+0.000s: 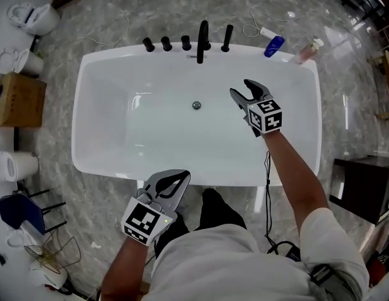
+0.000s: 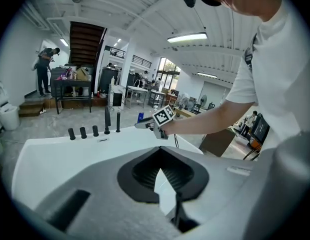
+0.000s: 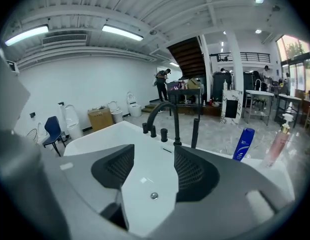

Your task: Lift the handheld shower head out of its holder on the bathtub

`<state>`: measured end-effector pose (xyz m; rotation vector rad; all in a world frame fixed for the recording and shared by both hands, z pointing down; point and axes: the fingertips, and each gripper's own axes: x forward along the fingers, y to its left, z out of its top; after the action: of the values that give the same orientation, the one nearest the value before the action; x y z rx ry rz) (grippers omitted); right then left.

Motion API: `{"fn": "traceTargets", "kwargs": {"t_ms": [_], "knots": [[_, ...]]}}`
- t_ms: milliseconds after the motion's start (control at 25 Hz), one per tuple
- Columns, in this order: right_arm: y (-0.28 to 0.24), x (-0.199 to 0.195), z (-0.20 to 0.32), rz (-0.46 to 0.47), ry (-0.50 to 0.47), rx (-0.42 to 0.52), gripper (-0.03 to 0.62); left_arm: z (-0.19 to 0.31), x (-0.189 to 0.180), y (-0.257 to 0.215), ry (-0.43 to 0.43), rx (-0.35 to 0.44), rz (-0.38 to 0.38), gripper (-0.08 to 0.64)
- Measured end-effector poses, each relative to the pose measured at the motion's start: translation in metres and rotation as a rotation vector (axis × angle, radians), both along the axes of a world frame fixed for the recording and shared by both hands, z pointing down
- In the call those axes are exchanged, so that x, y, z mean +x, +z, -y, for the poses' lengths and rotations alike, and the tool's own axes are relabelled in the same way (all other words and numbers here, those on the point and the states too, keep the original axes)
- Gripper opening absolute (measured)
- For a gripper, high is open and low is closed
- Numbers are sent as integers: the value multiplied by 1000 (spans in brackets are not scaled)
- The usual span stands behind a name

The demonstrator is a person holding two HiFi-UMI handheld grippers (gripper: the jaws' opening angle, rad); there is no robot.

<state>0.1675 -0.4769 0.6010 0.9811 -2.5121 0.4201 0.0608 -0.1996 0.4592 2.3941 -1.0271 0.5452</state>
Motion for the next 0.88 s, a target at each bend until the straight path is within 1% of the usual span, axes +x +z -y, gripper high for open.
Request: {"fn": "traceTargets", "kwargs": {"t_ms": [240, 360, 520, 600, 760, 880], "knots": [[45, -6, 78, 3, 61, -4, 265, 26, 13, 25, -4, 5, -17, 6], [60, -7, 112, -13, 78, 0, 267, 29, 15, 37, -7, -11, -20, 6], [74, -13, 149, -30, 92, 6, 265, 39, 2, 45, -44, -5, -33, 6], [82, -17, 165, -32, 102, 4, 264, 44, -5, 50, -57, -9, -26, 6], [95, -20, 195, -25, 136, -8, 259, 53, -7, 62, -64, -26, -23, 6], [105, -23, 215, -38, 145, -16, 260, 56, -6, 70, -67, -57, -31, 6]]}}
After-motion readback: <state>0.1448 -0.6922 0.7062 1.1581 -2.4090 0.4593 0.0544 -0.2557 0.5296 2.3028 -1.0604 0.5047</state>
